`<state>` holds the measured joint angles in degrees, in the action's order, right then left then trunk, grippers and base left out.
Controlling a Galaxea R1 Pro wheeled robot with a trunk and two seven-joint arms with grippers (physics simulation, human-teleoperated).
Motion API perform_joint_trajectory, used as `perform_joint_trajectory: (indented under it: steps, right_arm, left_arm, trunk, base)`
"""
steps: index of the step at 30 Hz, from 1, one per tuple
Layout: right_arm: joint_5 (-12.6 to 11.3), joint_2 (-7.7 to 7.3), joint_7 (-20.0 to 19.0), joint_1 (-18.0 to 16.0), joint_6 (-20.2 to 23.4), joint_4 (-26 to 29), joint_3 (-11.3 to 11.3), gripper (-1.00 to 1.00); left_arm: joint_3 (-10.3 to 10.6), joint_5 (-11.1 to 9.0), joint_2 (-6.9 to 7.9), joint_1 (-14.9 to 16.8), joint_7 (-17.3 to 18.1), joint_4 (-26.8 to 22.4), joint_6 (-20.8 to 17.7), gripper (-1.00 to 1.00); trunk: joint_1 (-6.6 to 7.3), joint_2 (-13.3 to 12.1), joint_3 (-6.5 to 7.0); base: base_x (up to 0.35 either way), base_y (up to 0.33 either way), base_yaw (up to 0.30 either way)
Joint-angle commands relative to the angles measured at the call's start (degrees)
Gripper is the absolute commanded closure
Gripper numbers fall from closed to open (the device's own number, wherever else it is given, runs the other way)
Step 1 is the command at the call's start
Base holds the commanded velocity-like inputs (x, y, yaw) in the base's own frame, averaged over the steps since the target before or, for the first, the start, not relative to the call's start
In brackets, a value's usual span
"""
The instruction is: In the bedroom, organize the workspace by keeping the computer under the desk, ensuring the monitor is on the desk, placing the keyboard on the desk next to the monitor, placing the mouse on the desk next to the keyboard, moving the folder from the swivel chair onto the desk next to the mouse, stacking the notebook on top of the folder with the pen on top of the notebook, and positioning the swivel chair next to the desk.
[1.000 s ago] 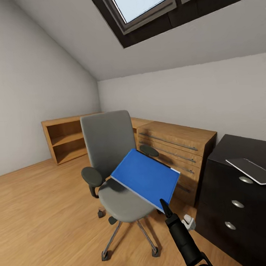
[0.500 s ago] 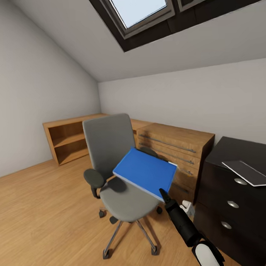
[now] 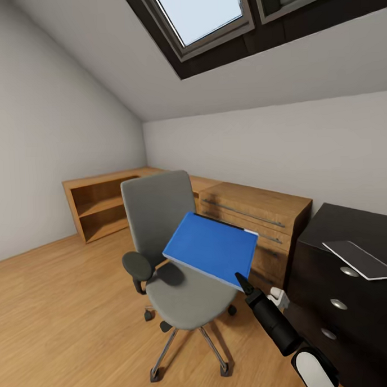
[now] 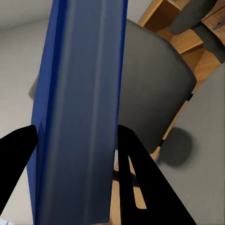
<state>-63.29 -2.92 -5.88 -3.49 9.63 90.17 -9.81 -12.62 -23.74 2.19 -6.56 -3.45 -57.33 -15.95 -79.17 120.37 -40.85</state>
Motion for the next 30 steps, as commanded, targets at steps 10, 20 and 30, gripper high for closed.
perform_joint_trajectory:
  steps: [10,20,30]
  right_arm:
    - [-0.52,-0.07,-0.18,-0.03,0.16,0.01,-0.07,1.0]
    - [-0.39,-0.13,-0.26,0.06,-0.09,-0.04,0.05,1.0]
    - [-0.43,-1.95,-0.35,0.06,-0.07,0.01,0.18,1.0]
  left_arm:
    - [0.07,-0.6,0.01,-0.03,-0.33,-0.15,-0.39,-1.0]
    - [-0.09,-0.56,0.0,-0.03,-0.41,-0.15,-0.31,-1.0]
    - [0.58,1.35,0.11,-0.03,0.0,9.99,6.73,-1.0]
  trunk:
    - [2.21,-4.0,1.75]
    - [4.4,-8.01,3.66]
    - [6.6,-12.02,5.98]
  base:
    - [0.0,0.0,0.0]
    - [-0.059,0.0,-0.039]
    - [-0.33,0.0,-0.234]
